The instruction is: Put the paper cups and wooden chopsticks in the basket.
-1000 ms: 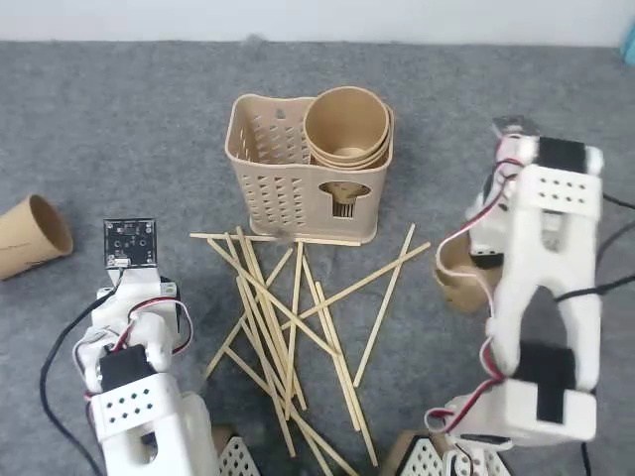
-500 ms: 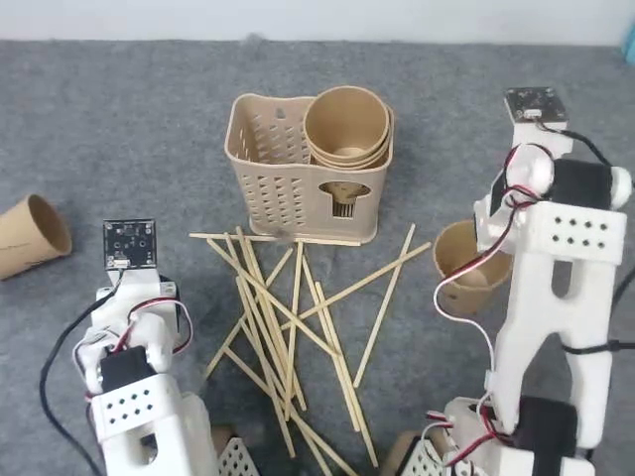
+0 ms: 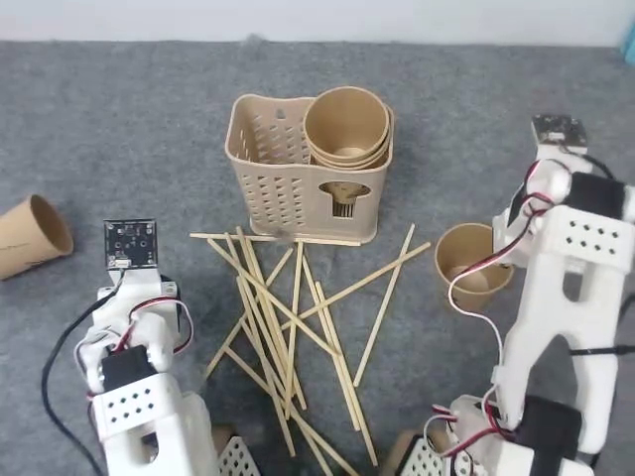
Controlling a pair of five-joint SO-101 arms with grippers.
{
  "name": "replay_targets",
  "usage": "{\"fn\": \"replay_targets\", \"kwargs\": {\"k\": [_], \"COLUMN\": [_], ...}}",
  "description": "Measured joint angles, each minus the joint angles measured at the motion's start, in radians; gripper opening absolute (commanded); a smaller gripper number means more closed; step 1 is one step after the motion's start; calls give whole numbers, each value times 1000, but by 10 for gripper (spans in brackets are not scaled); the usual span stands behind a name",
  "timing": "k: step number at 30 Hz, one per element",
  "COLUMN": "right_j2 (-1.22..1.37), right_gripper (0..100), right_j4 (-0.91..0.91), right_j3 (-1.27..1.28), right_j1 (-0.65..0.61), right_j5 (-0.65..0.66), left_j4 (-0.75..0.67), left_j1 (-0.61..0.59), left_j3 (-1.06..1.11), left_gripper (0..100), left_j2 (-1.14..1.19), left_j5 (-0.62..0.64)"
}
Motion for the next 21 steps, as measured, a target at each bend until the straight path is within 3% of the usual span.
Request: {"fn": "replay_targets", "kwargs": {"k": [13,16,21], "right_j2": [0,0,0], "right_gripper": [106,2,9], "right_j4": [-288,-311,-318], "right_j3": [288,295,295], "right_j1": [-2,-2,-2], "right_j5": [0,0,0], "left_j4": [0,0,0], "left_j1": [0,0,0], "left_j3": [0,0,0], "left_gripper": [87,87,87], "left_j2": [0,0,0], "left_j5": [0,0,0]}}
